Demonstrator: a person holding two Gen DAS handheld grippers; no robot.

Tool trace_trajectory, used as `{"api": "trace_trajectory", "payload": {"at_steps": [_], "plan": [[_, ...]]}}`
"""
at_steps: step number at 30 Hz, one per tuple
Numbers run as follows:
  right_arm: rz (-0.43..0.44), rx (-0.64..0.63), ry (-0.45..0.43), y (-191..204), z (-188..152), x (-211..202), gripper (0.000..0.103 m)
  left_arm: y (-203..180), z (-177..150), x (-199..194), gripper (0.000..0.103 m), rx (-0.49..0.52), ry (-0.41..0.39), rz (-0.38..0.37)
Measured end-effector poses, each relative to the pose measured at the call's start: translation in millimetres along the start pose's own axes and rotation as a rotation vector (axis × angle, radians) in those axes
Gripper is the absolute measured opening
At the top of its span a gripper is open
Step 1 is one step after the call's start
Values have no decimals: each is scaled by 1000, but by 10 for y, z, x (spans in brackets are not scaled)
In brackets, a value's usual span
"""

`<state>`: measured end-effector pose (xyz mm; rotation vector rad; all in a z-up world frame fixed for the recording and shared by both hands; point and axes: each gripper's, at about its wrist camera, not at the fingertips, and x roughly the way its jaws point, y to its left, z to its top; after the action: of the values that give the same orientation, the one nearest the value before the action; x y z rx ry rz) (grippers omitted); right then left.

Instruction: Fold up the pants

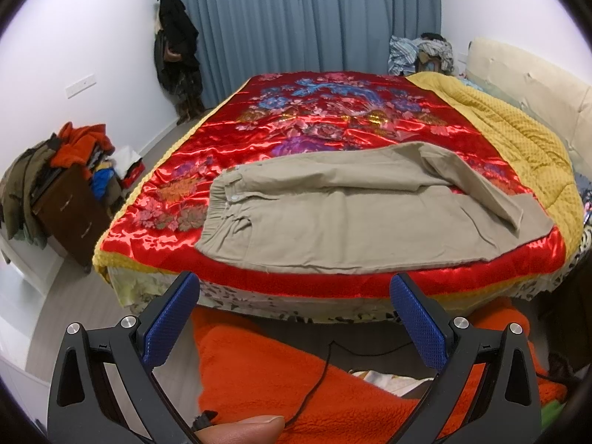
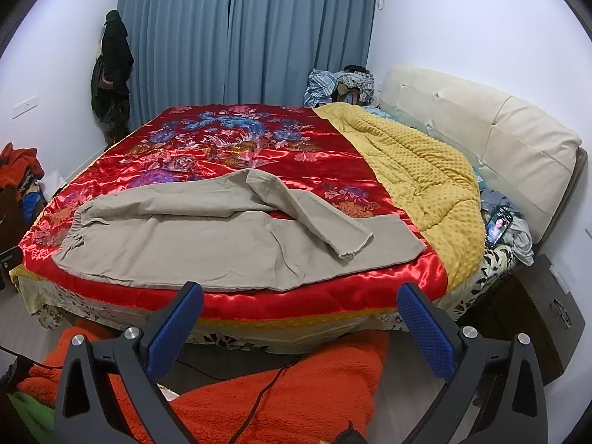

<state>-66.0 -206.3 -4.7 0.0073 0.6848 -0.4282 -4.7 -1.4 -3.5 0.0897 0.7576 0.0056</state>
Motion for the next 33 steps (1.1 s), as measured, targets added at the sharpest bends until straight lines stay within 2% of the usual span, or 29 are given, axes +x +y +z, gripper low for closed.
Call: {"api": "trace_trajectory", "payload": {"at_steps": [24,33], "plan": [[-46,20,14,-48,8,43,103,12,19,-8,103,7,-3,3],[-109,-9,37,-17,-14,88,103,23,33,3,103,11,-1,3]]}}
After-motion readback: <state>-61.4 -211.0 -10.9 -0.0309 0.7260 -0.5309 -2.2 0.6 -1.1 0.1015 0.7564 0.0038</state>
